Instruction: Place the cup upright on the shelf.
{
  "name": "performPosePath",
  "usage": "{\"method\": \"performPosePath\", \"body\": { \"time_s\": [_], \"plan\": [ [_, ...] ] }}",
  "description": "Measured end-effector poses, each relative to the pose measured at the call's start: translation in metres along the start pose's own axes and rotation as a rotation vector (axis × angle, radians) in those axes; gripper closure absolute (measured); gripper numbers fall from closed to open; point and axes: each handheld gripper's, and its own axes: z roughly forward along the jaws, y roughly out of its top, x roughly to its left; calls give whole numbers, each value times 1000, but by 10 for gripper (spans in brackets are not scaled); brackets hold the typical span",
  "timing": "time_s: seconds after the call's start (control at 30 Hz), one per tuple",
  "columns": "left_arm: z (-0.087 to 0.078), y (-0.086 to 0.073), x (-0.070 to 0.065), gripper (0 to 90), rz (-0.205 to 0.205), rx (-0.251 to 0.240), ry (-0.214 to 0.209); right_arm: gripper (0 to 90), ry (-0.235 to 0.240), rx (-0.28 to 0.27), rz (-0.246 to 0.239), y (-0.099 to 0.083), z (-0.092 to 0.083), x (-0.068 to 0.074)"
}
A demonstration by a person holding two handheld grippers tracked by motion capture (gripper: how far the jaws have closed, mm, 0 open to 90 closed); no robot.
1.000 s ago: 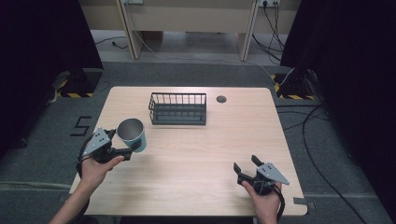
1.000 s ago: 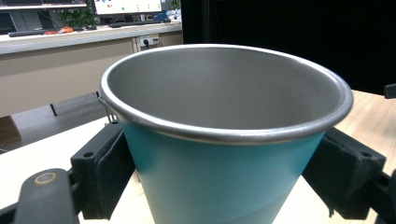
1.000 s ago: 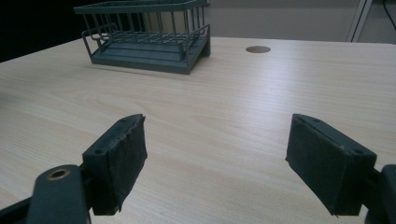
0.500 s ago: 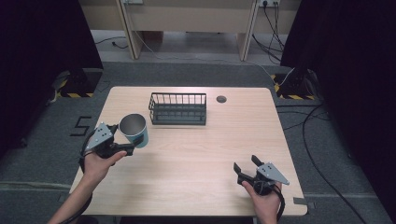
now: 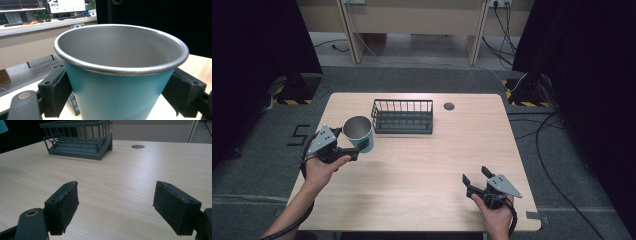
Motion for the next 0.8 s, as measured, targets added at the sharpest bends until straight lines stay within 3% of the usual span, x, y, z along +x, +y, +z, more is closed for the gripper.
{"method": "performPosePath", "body": {
  "time_s": [0.8],
  "plan": [
    [21, 13, 6, 152, 4, -13, 2, 212, 0, -1, 2, 0, -1, 0]
  ]
}}
